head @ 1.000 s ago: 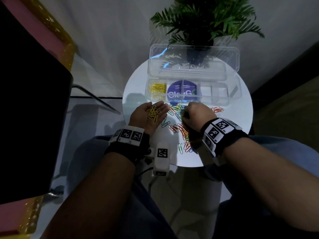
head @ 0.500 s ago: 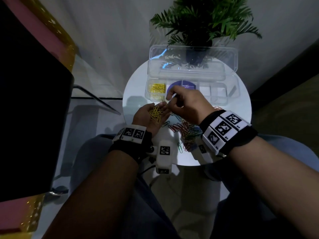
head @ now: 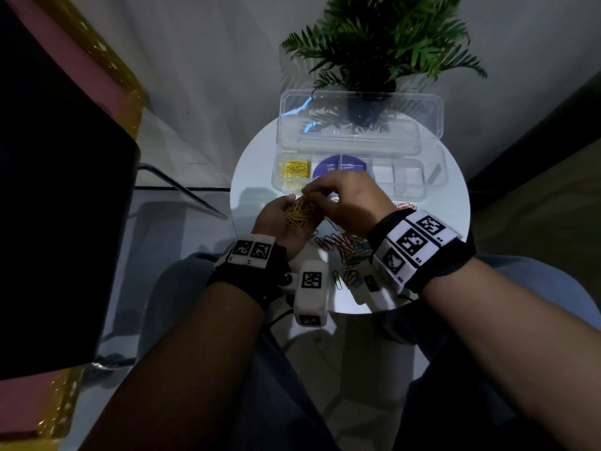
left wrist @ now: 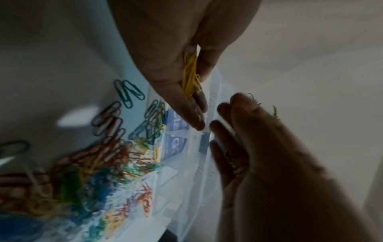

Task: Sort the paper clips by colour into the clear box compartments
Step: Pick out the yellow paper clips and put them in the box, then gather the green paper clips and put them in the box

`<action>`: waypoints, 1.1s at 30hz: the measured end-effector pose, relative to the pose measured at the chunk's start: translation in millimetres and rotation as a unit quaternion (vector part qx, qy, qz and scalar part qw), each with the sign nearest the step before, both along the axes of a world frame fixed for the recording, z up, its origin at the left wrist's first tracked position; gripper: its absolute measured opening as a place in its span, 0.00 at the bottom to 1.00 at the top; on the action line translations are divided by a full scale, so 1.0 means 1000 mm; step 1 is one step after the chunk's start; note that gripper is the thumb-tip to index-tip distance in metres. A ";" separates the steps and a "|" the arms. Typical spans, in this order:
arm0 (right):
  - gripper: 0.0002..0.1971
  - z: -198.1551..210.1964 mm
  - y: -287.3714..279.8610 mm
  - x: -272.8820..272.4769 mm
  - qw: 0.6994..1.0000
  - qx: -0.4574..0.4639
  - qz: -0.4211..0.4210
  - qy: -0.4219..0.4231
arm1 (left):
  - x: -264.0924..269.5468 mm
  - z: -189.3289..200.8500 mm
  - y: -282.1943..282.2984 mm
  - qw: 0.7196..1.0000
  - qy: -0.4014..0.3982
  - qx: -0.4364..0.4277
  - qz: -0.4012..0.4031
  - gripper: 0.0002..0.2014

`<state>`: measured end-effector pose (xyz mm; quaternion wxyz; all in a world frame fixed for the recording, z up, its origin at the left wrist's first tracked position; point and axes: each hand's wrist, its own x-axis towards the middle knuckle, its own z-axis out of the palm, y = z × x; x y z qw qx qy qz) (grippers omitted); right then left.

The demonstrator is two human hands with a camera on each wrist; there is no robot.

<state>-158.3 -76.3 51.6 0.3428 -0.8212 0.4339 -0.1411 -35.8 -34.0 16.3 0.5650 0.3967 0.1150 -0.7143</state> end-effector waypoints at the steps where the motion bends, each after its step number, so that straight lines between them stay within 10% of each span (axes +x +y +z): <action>1: 0.11 0.000 -0.001 -0.003 0.999 0.002 -0.029 -0.015 | 0.001 0.004 -0.003 1.000 -0.003 -0.001 0.004 0.18; 10: 0.09 -0.022 -0.006 -0.035 0.990 0.039 -0.137 -0.011 | 0.027 0.026 -0.070 0.972 -0.233 -0.039 0.019 0.20; 14: 0.09 -0.033 -0.004 -0.045 0.987 0.070 -0.146 0.013 | 0.022 0.025 -0.086 0.886 -0.463 0.019 -0.001 0.11; 19: 0.09 -0.037 -0.005 -0.054 0.982 0.086 -0.164 0.019 | 0.014 0.028 -0.083 0.835 -0.542 0.010 -0.095 0.21; 25: 0.09 -0.045 -0.006 -0.063 0.980 0.065 -0.179 0.061 | 0.011 0.033 -0.068 0.712 -0.678 -0.106 -0.148 0.20; 27: 0.11 -0.050 -0.007 -0.066 0.978 0.064 -0.175 0.092 | 0.007 0.033 -0.056 0.736 -0.655 -0.131 -0.107 0.17; 31: 0.14 -0.061 -0.006 -0.064 0.974 0.078 -0.159 0.140 | -0.006 0.013 -0.018 0.905 -0.415 -0.064 -0.067 0.11; 33: 0.15 -0.066 -0.005 -0.061 0.974 0.074 -0.143 0.161 | -0.017 0.002 -0.001 0.939 -0.326 0.004 -0.110 0.09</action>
